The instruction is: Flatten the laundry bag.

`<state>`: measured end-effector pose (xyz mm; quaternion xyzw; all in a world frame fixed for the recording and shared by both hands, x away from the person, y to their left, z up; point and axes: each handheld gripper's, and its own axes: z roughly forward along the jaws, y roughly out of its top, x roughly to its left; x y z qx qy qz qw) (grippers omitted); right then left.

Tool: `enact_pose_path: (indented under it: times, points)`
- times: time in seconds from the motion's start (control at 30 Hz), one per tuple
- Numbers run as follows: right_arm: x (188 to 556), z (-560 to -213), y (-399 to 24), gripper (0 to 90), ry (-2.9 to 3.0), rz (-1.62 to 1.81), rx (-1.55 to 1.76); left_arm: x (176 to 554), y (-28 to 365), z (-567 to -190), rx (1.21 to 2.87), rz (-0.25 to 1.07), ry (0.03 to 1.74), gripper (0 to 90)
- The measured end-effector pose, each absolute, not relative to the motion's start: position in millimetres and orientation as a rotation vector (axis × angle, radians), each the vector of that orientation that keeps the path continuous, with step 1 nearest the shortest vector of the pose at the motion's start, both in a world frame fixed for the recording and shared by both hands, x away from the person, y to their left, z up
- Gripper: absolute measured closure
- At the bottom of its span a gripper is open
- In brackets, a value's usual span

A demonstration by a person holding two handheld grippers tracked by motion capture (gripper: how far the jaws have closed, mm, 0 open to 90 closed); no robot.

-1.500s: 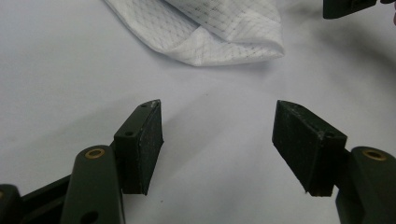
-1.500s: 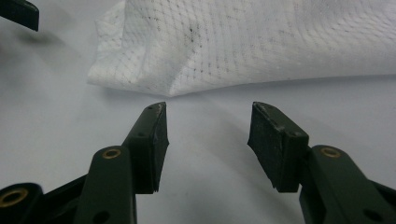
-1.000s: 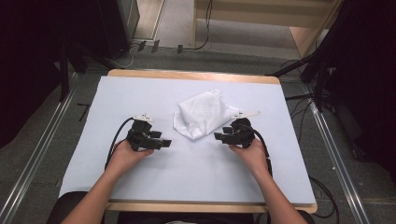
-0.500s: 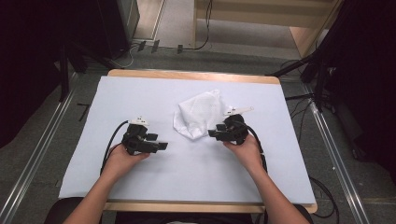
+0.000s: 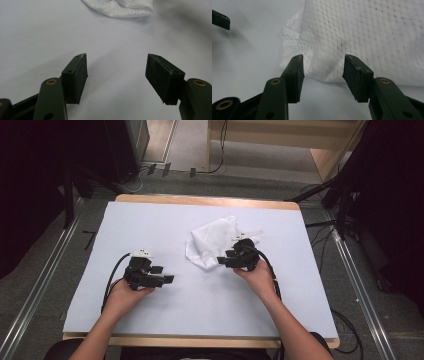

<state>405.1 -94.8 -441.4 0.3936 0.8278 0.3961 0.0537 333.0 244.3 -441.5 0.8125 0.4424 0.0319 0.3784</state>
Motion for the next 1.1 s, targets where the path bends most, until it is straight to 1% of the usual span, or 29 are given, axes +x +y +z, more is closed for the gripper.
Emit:
enact_pose_path:
  times: [0.33, 0.63, 1.1]
  points:
    - [411, -439, -85, 52.3, 2.535, 1.202, 1.181, 327, 253, -443, 2.065, 0.088, 1.162, 34.7]
    - [424, -432, -79, 52.1, 2.526, 1.213, 1.175, 322, 258, -443, 2.051, 0.093, 1.18, 34.7]
    - [446, -430, -61, 47.1, 2.554, 1.169, 1.171, 314, 266, -442, 2.034, 0.109, 1.2, 34.7]
